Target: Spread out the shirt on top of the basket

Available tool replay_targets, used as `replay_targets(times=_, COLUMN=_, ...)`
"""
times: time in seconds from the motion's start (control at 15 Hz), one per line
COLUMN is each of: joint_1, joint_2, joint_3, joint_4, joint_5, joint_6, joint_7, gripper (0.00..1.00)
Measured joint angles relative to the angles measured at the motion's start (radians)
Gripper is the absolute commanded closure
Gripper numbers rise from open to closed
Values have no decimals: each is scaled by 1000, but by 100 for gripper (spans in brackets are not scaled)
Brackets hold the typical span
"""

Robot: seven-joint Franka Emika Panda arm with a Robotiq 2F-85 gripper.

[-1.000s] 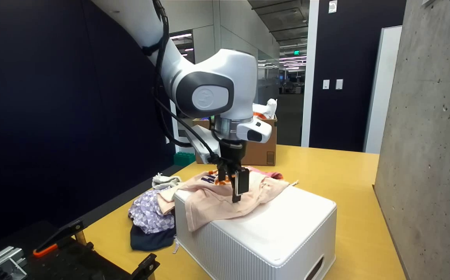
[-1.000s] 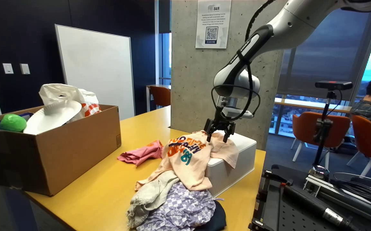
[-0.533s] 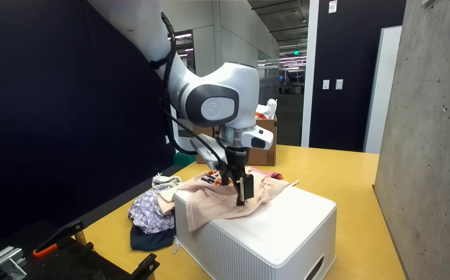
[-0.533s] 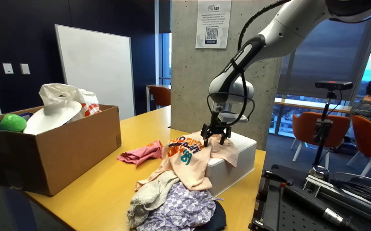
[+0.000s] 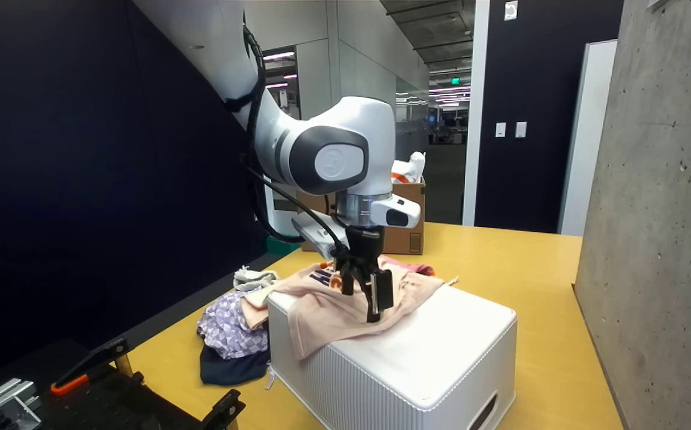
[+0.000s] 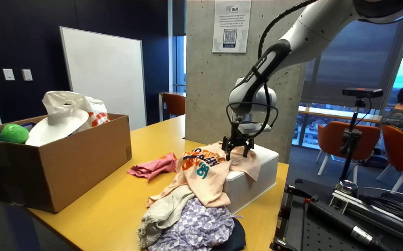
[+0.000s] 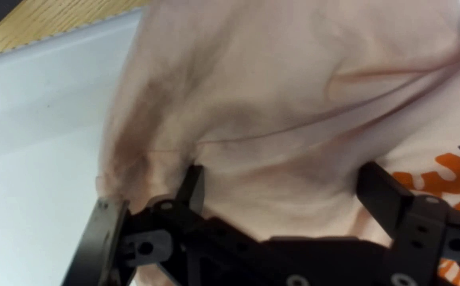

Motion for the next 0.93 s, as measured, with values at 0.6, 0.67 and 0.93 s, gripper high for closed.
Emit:
replay_targets(times=0.6, joint_1=8, joint_2=-12, joint_3=-75, joint_4=-19, joint_5=-32, joint_6=-55, joint_7=83, gripper=0)
replay_targets(times=0.67, joint_1=7, joint_2=-14, joint_3=-87, joint_4=-22, joint_5=-33, joint_6=-65, joint_7=94, gripper=0)
replay_targets(times=0.93, joint_1=8, joint_2=-25, joint_3=-144, joint_4=-54, joint_5=-72, joint_6=-85, joint_7=155, gripper=0)
